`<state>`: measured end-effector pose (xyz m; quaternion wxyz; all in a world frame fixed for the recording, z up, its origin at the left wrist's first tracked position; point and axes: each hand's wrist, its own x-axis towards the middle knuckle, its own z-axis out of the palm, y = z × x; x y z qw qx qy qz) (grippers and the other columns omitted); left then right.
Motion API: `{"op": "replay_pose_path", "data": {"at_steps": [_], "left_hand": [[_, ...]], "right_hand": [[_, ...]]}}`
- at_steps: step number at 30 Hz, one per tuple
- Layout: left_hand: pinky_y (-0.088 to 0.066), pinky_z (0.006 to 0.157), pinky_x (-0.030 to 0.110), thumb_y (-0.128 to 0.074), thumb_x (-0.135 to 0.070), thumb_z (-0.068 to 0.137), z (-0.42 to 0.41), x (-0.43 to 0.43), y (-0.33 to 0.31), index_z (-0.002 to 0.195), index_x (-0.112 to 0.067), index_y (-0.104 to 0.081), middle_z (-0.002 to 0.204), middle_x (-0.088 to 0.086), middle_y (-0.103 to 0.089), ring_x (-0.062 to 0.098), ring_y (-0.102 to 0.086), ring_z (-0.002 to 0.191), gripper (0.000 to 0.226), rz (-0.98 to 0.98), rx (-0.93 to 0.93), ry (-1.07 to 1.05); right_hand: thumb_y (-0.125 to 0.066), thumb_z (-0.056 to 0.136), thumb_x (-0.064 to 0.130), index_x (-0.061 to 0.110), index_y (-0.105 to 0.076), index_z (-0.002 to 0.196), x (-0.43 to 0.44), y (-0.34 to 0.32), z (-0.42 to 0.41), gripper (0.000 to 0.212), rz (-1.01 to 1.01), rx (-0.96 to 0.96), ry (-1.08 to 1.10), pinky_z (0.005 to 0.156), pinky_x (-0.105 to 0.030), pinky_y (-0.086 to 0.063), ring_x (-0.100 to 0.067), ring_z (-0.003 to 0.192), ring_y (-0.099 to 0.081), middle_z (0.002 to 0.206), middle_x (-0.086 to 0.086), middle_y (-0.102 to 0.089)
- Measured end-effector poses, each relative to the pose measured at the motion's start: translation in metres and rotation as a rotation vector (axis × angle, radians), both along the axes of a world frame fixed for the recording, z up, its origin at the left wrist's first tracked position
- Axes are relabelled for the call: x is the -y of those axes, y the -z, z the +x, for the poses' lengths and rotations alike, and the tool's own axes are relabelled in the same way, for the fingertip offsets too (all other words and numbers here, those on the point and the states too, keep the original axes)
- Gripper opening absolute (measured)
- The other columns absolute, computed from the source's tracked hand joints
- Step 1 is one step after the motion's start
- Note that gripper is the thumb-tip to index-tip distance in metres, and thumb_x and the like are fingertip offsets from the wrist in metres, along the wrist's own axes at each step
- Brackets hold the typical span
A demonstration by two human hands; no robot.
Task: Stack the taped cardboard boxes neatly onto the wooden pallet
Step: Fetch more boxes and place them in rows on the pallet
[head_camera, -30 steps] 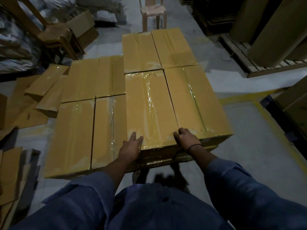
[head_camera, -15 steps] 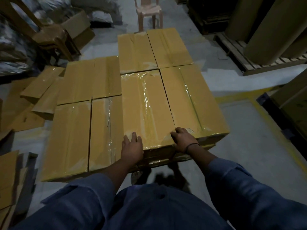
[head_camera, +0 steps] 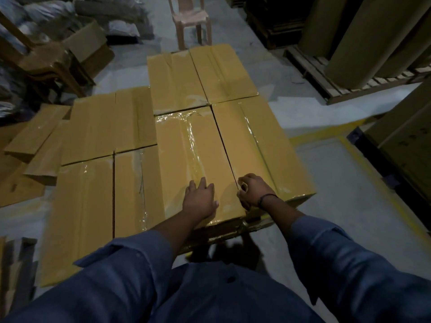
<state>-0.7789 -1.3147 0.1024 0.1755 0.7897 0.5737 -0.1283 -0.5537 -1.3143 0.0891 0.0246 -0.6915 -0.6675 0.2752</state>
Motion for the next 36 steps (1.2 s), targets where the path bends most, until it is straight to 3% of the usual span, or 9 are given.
{"op": "replay_pose_path", "data": {"at_steps": [12,19,23,27,32,36], "left_hand": [[-0.031,0.116,0.053,-0.058,-0.054,0.097,0.065,-0.122,-0.019,0.154,-0.019,-0.038,0.166,0.013,-0.025,0.047,-0.028,0.145,0.070,0.039,0.051,0.136],[-0.031,0.115,0.054,-0.057,-0.055,0.098,0.137,-0.168,-0.018,0.154,-0.018,-0.037,0.167,0.013,-0.024,0.047,-0.027,0.146,0.071,0.029,0.075,0.158],[-0.037,0.110,0.052,-0.059,-0.056,0.095,0.192,-0.195,-0.015,0.150,-0.016,-0.042,0.160,0.013,-0.034,0.047,-0.035,0.138,0.070,0.048,0.070,0.138],[-0.039,0.110,0.052,-0.057,-0.056,0.096,0.246,-0.220,-0.013,0.152,-0.014,-0.037,0.160,0.013,-0.032,0.046,-0.037,0.137,0.073,0.044,0.039,0.096],[-0.040,0.108,0.050,-0.053,-0.060,0.096,0.303,-0.244,0.001,0.152,-0.014,-0.033,0.160,0.012,-0.026,0.045,-0.037,0.134,0.075,0.061,0.007,0.101],[-0.031,0.116,0.052,-0.046,-0.063,0.100,0.332,-0.258,0.011,0.158,-0.014,-0.020,0.169,0.014,-0.009,0.046,-0.023,0.145,0.081,0.031,-0.059,0.083]], "right_hand": [[-0.072,0.090,0.036,0.019,-0.058,0.141,-0.077,-0.010,0.038,0.056,0.020,-0.132,0.368,0.107,-0.044,-0.049,-0.026,0.128,-0.055,0.144,-0.005,-0.054],[-0.070,0.089,0.042,0.017,-0.052,0.146,-0.117,-0.008,0.105,0.064,0.073,-0.018,0.470,0.109,-0.046,-0.045,-0.033,0.132,-0.049,0.147,-0.008,-0.052],[-0.067,0.091,0.044,0.017,-0.055,0.144,-0.157,0.009,0.155,0.061,0.123,-0.185,0.666,0.108,-0.046,-0.048,-0.032,0.131,-0.053,0.144,-0.007,-0.057],[-0.058,0.101,0.043,0.010,-0.051,0.147,-0.206,0.032,0.205,0.058,-0.018,-0.444,0.760,0.111,-0.039,-0.039,-0.033,0.138,-0.047,0.152,-0.014,-0.049],[-0.033,0.112,0.031,-0.003,-0.048,0.146,-0.246,0.070,0.250,0.051,-0.302,-0.599,0.605,0.114,-0.042,-0.033,-0.038,0.140,-0.044,0.152,-0.024,-0.046],[-0.033,0.108,0.050,0.009,-0.059,0.138,-0.258,0.113,0.263,0.058,-0.444,-0.722,0.687,0.099,-0.035,-0.041,-0.032,0.129,-0.054,0.144,-0.020,-0.057]]}}
